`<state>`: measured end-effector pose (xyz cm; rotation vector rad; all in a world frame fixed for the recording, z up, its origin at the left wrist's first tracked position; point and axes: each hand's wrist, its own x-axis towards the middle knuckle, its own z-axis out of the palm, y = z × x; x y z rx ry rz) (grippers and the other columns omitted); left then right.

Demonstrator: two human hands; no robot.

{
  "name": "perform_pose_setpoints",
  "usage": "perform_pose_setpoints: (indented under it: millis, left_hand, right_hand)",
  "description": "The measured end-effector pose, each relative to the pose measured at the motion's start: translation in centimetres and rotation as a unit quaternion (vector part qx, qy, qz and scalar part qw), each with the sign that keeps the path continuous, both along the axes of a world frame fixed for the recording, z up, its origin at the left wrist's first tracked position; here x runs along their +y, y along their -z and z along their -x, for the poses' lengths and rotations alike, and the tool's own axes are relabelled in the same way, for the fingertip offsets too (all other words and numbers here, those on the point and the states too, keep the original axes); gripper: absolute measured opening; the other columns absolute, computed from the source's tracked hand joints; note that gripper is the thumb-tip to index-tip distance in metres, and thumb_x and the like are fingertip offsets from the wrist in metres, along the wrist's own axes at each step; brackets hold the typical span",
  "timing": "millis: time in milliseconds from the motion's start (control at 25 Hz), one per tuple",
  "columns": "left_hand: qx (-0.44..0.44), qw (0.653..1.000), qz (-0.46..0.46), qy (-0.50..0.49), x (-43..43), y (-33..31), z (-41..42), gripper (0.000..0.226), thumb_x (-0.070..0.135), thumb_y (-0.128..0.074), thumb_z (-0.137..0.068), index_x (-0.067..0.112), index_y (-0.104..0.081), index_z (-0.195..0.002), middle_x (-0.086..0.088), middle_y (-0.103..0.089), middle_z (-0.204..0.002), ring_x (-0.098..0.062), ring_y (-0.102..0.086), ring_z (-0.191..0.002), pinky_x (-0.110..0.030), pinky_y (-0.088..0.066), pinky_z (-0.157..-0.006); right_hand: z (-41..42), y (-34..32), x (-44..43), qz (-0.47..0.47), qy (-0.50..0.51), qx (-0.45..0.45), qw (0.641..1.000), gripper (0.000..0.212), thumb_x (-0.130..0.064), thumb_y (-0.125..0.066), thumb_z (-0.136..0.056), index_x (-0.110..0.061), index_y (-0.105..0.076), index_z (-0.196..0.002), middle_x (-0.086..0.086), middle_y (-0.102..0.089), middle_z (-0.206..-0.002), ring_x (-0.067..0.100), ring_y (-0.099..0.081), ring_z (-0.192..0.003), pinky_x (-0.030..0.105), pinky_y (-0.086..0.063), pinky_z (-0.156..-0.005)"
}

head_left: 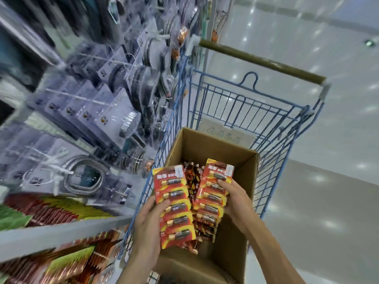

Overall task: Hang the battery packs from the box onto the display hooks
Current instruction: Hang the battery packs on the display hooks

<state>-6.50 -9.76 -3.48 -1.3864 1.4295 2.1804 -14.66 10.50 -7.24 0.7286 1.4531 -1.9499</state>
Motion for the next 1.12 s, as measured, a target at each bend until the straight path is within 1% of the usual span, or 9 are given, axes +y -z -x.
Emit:
perform_pose_setpoints:
  millis: [120, 240, 400, 560, 640, 760, 880, 960, 1120]
  left_hand:
    - [0.055, 0.998, -0.008, -0.01, -0.2, -4.1, -1.7, 0.024, 0.013, -0.068, -0.095, 0.018, -0.071, -0.117, -0.015, -0.079, -0.105, -0.037, -0.077, -0.092, -0.057, -0.057, -0.094]
    - [0.104, 0.994, 0.011, -0.017, 0.4, -6.9, -4.7, 0.027, 0.016, -0.067, -0.097, 0.016, -0.069, -0.124, -0.016, -0.078, -0.109, -0.038, -0.076, -0.097, -0.06, -0.056, -0.097]
    - [0.152, 0.985, 0.049, -0.058, 2.5, -10.1, -11.2, 0.025, 0.017, -0.066, -0.098, 0.021, -0.07, -0.123, -0.013, -0.079, -0.11, -0.037, -0.077, -0.098, -0.059, -0.057, -0.096]
    - [0.182, 0.968, 0.056, -0.162, 3.5, -12.8, -19.5, 0.026, 0.014, -0.065, -0.098, 0.023, -0.07, -0.123, -0.014, -0.079, -0.11, -0.037, -0.077, -0.097, -0.055, -0.058, -0.092]
    - [0.192, 0.955, 0.065, -0.218, 3.5, -14.1, -23.6, 0.025, 0.014, -0.065, -0.098, 0.025, -0.069, -0.12, -0.012, -0.08, -0.107, -0.036, -0.078, -0.092, -0.053, -0.059, -0.088]
    - [0.214, 0.921, 0.099, -0.31, 2.4, -16.2, -30.0, 0.021, 0.01, -0.065, -0.098, 0.023, -0.07, -0.113, -0.011, -0.08, -0.101, -0.03, -0.079, -0.082, -0.047, -0.061, -0.078]
    - [0.226, 0.892, 0.135, -0.368, 0.7, -17.8, -36.1, 0.019, 0.01, -0.063, -0.098, 0.017, -0.07, -0.115, -0.014, -0.08, -0.104, -0.032, -0.079, -0.084, -0.047, -0.064, -0.071]
    - [0.227, 0.873, 0.156, -0.402, -0.4, -18.8, -40.4, 0.023, 0.012, -0.063, -0.098, 0.016, -0.069, -0.121, -0.017, -0.078, -0.11, -0.037, -0.077, -0.094, -0.052, -0.063, -0.081]
    - [0.225, 0.836, 0.176, -0.469, -2.2, -20.5, -48.9, 0.023, 0.013, -0.064, -0.098, 0.016, -0.07, -0.12, -0.017, -0.078, -0.109, -0.04, -0.076, -0.097, -0.061, -0.057, -0.094]
  right_hand:
    - [-2.4, -5.8, 0.8, 0.053, 0.027, -0.005, 0.998, 0.036, -0.03, -0.061, -0.099, -0.015, -0.063, -0.131, 0.02, -0.073, -0.121, 0.036, -0.072, -0.103, 0.051, -0.059, -0.091]
    - [-5.0, -9.8, 1.2, 0.082, 0.012, 0.007, 0.997, 0.036, -0.032, -0.061, -0.099, -0.012, -0.063, -0.129, 0.018, -0.076, -0.108, 0.032, -0.074, -0.093, 0.044, -0.058, -0.079]
    - [-9.2, -12.9, 2.5, 0.11, -0.062, 0.027, 0.992, 0.039, -0.037, -0.059, -0.1, -0.013, -0.062, -0.132, 0.019, -0.073, -0.119, 0.035, -0.073, -0.104, 0.046, -0.058, -0.083]
    - [-14.0, -15.2, 2.2, 0.154, -0.144, 0.044, 0.976, 0.041, -0.039, -0.055, -0.103, -0.012, -0.062, -0.132, 0.02, -0.072, -0.122, 0.039, -0.069, -0.114, 0.05, -0.056, -0.093]
    - [-15.9, -16.3, 1.3, 0.203, -0.206, 0.041, 0.956, 0.044, -0.043, -0.049, -0.105, -0.004, -0.061, -0.123, 0.017, -0.071, -0.111, 0.039, -0.069, -0.104, 0.046, -0.056, -0.089]
    - [-19.3, -18.4, -2.2, 0.295, -0.307, -0.005, 0.905, 0.028, -0.042, -0.051, -0.107, -0.016, -0.05, -0.113, 0.004, -0.032, -0.095, 0.027, -0.044, -0.088, 0.044, -0.044, -0.082]
    - [-22.6, -20.4, -6.4, 0.294, -0.403, 0.014, 0.867, 0.043, -0.032, -0.08, -0.085, -0.008, -0.058, -0.113, 0.012, -0.05, -0.1, 0.03, -0.053, -0.09, 0.045, -0.048, -0.082]
    - [-25.5, -21.3, -9.4, 0.296, -0.468, 0.038, 0.832, 0.048, -0.024, -0.09, -0.065, -0.001, -0.074, -0.104, 0.017, -0.066, -0.095, 0.034, -0.067, -0.084, 0.046, -0.057, -0.076]
    - [-33.2, -23.0, -15.1, 0.256, -0.516, 0.036, 0.817, 0.035, -0.023, -0.06, -0.087, -0.002, -0.078, -0.108, 0.02, -0.072, -0.099, 0.036, -0.072, -0.084, 0.048, -0.057, -0.081]
